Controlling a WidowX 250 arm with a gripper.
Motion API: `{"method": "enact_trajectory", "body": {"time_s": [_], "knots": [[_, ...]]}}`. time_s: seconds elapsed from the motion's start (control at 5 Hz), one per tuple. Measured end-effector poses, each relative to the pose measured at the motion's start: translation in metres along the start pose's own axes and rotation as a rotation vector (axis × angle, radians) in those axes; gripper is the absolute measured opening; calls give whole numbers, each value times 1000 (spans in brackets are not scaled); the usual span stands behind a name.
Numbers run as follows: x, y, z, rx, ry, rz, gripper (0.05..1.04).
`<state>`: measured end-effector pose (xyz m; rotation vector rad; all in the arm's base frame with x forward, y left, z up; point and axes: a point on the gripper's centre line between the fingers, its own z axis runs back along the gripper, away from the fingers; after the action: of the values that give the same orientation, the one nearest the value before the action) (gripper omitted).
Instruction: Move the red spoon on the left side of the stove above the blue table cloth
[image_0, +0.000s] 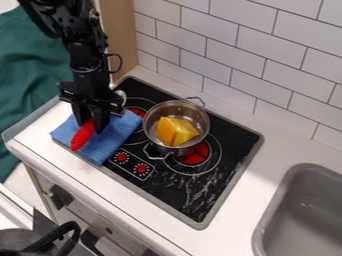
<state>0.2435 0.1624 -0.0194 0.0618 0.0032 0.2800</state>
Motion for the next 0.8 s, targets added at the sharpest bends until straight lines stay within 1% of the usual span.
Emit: {"method": "enact_trajectory", "body": {"time_s": [0.2,0.4,0.6,0.8], "knots": [[17,1,-1,20,0,-30,368],[21,0,2,28,2,-21,445],[19,-7,2,32,25,-46,756],[23,-15,29,38,-25,-73,999]]}}
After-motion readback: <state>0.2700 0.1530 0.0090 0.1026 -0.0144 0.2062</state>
